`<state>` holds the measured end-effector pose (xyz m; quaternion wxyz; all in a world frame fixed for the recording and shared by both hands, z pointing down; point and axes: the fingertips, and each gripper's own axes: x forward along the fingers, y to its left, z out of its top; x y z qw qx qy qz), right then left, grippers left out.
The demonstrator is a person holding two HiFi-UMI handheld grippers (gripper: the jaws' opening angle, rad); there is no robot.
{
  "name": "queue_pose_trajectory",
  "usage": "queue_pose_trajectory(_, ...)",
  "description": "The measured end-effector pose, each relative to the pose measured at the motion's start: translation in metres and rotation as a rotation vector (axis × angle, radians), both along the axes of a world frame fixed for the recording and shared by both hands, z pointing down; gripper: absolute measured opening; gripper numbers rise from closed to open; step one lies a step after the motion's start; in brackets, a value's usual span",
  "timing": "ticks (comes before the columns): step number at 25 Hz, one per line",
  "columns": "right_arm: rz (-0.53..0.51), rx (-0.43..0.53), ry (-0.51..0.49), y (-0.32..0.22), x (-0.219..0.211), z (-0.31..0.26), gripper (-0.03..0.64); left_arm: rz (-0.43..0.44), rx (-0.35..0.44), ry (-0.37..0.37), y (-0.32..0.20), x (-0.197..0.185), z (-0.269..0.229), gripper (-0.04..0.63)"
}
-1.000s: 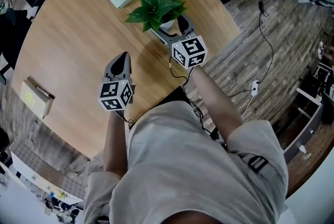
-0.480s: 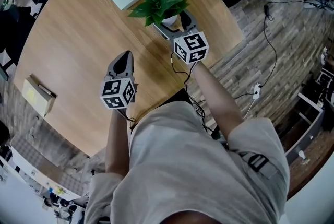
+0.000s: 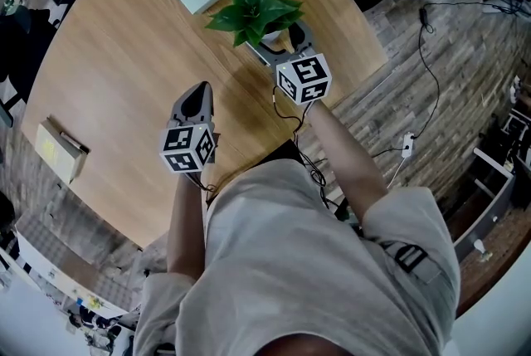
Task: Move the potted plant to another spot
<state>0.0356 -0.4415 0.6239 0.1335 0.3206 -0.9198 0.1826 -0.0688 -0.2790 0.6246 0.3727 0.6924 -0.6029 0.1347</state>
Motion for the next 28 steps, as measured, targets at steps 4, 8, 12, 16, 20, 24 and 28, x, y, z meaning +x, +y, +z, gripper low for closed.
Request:
queue_pose_trajectory(4,0.009,-0.001,0.010,0.008,0.004,0.002,0.439,0.009,0.002,0.006,0.005,0.003,0.001,0.012)
queue_pose_trajectory(8,0.008,0.008,0.037,0.016,0.007,0.006,0.439,0.020,0.000,0.007,0.012,0.006,0.002,0.012)
queue_pose_trajectory(12,-0.005,0.008,0.088,0.028,0.007,0.015,0.439,0.020,-0.002,0.007,0.022,0.004,0.002,0.012)
queue_pose_trajectory(16,-0.023,-0.001,0.156,0.035,0.008,0.026,0.445,0.013,-0.002,0.011,0.026,0.003,-0.001,0.012)
queue_pose_trajectory(20,-0.020,-0.024,0.177,0.045,0.010,0.034,0.469,0.005,0.002,0.016,0.035,0.001,-0.004,0.012)
queue_pose_trajectory(24,-0.001,-0.063,0.202,0.060,0.020,0.044,0.471,-0.001,0.008,0.020,0.047,-0.001,-0.006,0.012)
queue_pose_trajectory(28,0.017,-0.107,0.241,0.077,0.030,0.051,0.460,-0.014,0.013,0.032,0.059,-0.004,-0.007,0.012)
